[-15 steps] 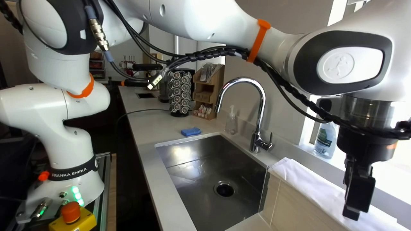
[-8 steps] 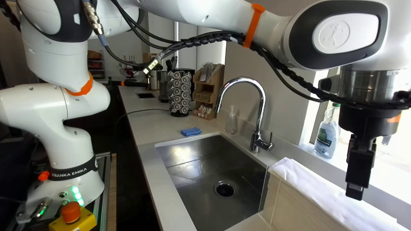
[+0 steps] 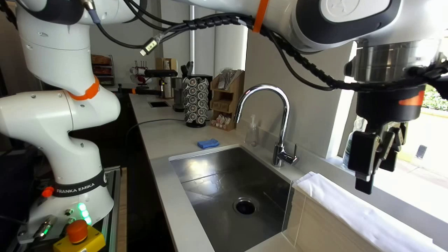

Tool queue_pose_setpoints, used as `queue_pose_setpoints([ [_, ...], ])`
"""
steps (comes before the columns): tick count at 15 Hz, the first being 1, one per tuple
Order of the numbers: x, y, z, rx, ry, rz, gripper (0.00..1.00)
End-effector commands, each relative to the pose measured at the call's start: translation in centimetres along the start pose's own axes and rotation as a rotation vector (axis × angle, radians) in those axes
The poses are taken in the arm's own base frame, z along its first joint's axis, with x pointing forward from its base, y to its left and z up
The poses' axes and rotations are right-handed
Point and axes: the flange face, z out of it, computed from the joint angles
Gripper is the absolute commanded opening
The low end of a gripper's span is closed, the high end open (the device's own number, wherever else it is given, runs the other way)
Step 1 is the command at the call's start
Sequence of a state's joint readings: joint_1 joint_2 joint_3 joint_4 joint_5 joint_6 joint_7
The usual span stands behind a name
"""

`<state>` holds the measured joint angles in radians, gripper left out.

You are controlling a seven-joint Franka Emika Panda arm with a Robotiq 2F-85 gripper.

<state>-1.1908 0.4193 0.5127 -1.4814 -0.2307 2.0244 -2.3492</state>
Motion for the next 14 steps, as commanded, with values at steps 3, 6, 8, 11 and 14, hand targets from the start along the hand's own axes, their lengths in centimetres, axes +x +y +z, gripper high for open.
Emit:
queue_pose_setpoints([
  [3, 3.2, -3.1, -2.2, -0.011, 0.0, 0.225, 1.0],
  [6, 4.0, -5.1, -3.3, -0.058, 0.014, 0.338, 1.0],
  [8, 4.6, -6.2, -3.2, -0.081, 0.014, 0.406, 1.0],
  [11, 5.8, -7.4, -2.7, -0.106, 0.012, 0.492, 1.0],
  [14, 6.7, -7.9, -2.1, -0.162, 0.008, 0.561, 1.0],
])
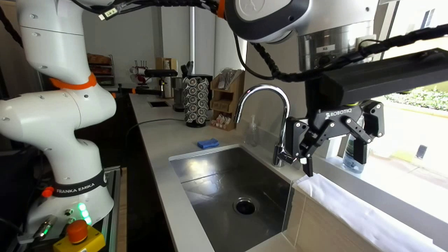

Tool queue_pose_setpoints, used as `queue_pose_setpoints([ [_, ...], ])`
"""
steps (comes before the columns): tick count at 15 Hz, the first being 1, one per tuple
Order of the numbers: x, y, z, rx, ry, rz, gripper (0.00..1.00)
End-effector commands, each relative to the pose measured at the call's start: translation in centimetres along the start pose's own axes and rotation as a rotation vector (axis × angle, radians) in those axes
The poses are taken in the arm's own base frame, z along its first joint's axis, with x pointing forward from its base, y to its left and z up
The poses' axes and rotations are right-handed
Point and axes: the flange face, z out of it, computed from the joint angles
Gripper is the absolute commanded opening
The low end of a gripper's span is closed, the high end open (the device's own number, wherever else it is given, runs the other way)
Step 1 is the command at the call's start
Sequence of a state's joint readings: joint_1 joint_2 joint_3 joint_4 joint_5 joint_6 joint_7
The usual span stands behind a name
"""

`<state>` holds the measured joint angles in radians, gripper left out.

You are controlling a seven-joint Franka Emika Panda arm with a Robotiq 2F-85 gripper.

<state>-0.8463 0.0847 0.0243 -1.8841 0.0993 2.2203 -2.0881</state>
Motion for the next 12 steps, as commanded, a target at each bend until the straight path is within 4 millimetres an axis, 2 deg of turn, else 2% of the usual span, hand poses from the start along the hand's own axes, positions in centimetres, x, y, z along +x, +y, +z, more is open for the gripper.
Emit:
queue_pose_setpoints([
  [1, 1.5, -2.2, 0.4, -0.071, 0.027, 0.083, 1.0],
  [2, 1.7, -2.4, 0.5, -0.098, 0.026, 0.073, 1.0],
  [3, 0.7, -0.9, 0.6, -0.051, 0.012, 0.056, 1.0],
  [8, 1.4, -1.6, 0.6, -0.073, 0.019, 0.068, 1.0],
  [12, 1.3, -1.0, 0.5, -0.048, 0.027, 0.328, 1.0],
])
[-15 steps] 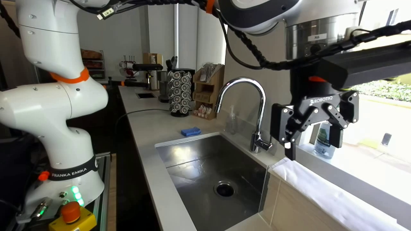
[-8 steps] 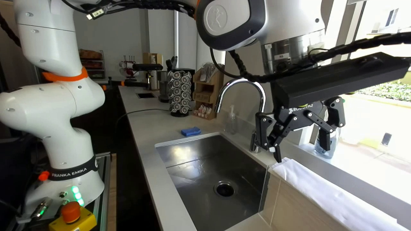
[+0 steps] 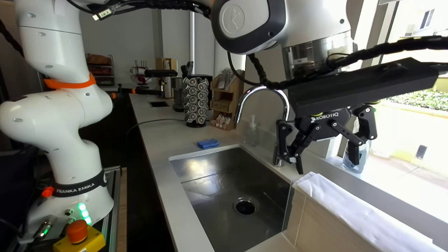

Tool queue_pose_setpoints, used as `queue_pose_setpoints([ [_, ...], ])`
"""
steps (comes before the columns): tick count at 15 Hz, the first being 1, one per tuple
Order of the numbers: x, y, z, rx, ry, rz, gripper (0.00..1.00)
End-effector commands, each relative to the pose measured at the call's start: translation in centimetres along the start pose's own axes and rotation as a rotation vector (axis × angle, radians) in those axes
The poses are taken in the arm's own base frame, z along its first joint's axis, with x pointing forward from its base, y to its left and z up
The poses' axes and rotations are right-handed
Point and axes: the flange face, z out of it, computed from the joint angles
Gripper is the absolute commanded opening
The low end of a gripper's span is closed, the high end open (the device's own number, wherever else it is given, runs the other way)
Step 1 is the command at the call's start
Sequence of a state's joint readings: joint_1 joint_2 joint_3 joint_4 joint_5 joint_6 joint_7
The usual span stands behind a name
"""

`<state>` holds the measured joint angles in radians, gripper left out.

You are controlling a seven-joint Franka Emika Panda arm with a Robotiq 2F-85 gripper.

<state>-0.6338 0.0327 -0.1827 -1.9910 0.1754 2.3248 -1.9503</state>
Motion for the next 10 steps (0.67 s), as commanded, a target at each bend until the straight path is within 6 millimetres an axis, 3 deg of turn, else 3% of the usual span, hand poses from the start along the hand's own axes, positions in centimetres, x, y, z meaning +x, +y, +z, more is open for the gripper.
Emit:
queue_pose_setpoints([
  [1, 0.3, 0.5, -0.1, 0.021, -0.002, 0.2, 1.0],
  [10, -0.8, 1.3, -0.1, 0.02, 0.0, 0.669, 1.0],
])
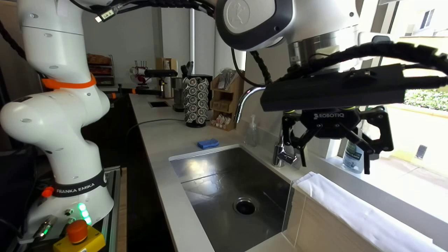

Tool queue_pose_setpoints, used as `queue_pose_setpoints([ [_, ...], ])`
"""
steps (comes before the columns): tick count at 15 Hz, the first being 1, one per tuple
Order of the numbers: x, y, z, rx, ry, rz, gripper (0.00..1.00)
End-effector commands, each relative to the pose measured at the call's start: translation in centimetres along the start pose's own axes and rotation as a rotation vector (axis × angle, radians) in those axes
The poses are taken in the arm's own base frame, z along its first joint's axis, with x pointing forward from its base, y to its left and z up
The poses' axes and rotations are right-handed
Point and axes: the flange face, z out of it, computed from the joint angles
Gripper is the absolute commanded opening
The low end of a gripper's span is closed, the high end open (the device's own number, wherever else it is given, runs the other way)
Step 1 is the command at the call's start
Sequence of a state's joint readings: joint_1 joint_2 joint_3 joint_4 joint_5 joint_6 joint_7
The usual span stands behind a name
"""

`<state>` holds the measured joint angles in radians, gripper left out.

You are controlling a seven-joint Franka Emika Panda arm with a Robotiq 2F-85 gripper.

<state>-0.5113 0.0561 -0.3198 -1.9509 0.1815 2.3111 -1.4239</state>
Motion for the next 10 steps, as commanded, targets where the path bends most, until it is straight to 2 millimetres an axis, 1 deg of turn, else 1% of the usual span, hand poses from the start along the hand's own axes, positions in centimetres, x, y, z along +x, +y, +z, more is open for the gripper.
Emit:
queue_pose_setpoints([
  [1, 0.36, 0.3, 0.26, 0.026, 0.009, 0.157, 1.0],
  [6, 1.06, -0.21, 0.5, 0.043, 0.022, 0.247, 1.0],
  [10, 1.17, -0.05, 0.42, 0.013, 0.016, 0.214, 1.0],
])
